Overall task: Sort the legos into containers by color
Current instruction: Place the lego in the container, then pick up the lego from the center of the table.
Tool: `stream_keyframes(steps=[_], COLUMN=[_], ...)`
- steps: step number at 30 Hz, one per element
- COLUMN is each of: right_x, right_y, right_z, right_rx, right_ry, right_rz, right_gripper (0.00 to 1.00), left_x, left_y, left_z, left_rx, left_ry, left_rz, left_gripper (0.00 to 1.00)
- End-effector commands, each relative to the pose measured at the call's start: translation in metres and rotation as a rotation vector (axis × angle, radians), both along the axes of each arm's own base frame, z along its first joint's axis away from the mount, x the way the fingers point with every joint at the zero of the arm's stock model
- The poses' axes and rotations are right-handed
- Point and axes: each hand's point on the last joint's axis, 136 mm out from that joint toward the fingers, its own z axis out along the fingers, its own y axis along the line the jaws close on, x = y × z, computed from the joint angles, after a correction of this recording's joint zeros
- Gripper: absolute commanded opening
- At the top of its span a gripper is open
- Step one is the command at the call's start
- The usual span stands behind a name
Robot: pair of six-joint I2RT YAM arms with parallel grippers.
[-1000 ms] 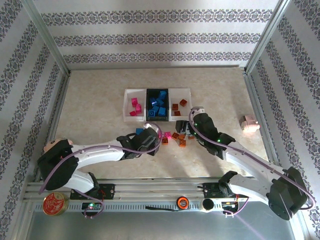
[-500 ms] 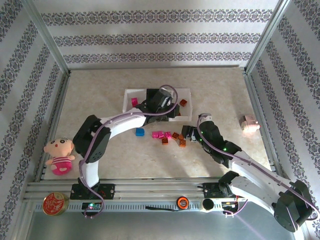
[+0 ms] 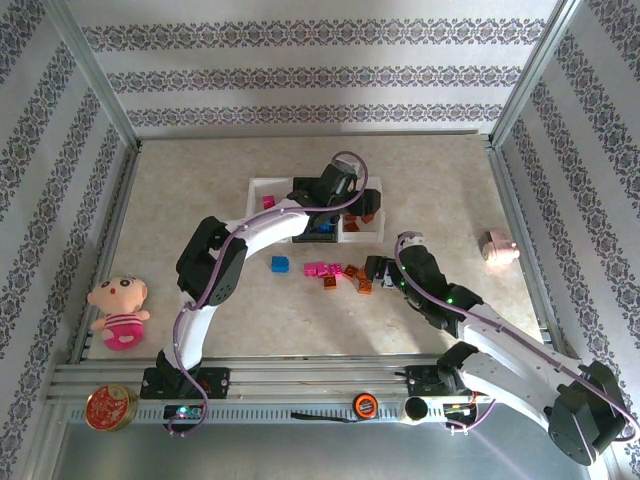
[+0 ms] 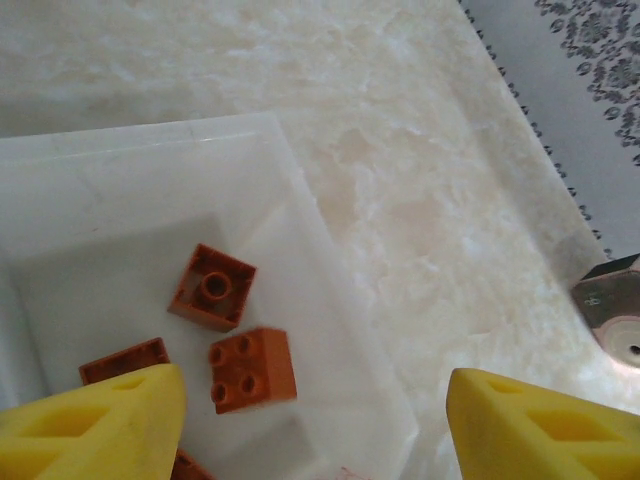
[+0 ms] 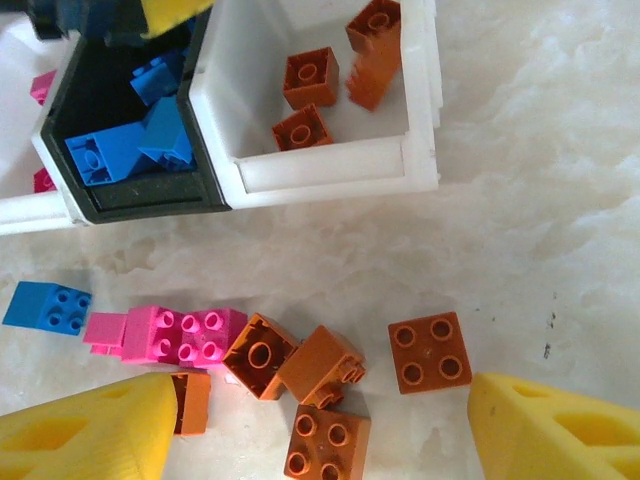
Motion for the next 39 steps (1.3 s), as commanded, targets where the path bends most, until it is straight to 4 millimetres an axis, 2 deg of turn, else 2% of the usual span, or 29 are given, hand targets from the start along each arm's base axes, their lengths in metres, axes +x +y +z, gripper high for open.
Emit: stream_keyframes(steps=[1,5,9,11,14,15,16,23,34,39], right_x=[-0.007,-0.002,0.005,0.008,0.011,0.011,0.013,0.025,0.04,0.042], right_y=[-0.007,-0.013,-0.018,-0.02,-0.022,-0.022,-0.021,-0.018,-0.01,-0.007], right_z=[-0.022,-0.033,-0.049,-0.055,-0.062,-0.064,-0.065,-0.079,-0.092,-0.098], right_rx=[-0.034,-0.082,-0.128,-0.146,-0.173,-0.179,-0.184,-0.237,-0.267,-0.264], right_ry=[0.074,0.109,0.179,0.202,0.221,0.225,0.227,0.276,0.33,0.354], right_rz=[-0.026,-0.056,-0.071,-0.076,-0.081,-0.076,-0.069,-0.057,-0.029,-0.02], right_gripper=[0.76,0.72,0.64,0.62,0.61,0.61,0.61,0.6,0.57,0.45], left_x=[-0.002,-0.025,-0.055,-0.073,-0.097,-0.104,-0.112,-0.15,-0.178,-0.185], left_y=[0.003,0.019,0.045,0.061,0.086,0.092,0.099,0.134,0.168,0.178], left_z=[0.048,0.077,0.087,0.086,0.073,0.067,0.062,0.037,0.027,0.024], left_rx=[-0.09,-0.154,-0.186,-0.184,-0.17,-0.165,-0.16,-0.13,-0.087,-0.063], left_ry=[-0.053,-0.098,-0.12,-0.121,-0.106,-0.097,-0.087,-0.039,-0.039,-0.041], left_rz=[-0.007,-0.009,0.004,0.018,0.043,0.05,0.057,0.086,0.128,0.144], left_gripper=[0.75,0.84,0.89,0.91,0.93,0.98,1.0,1.0,1.0,1.0])
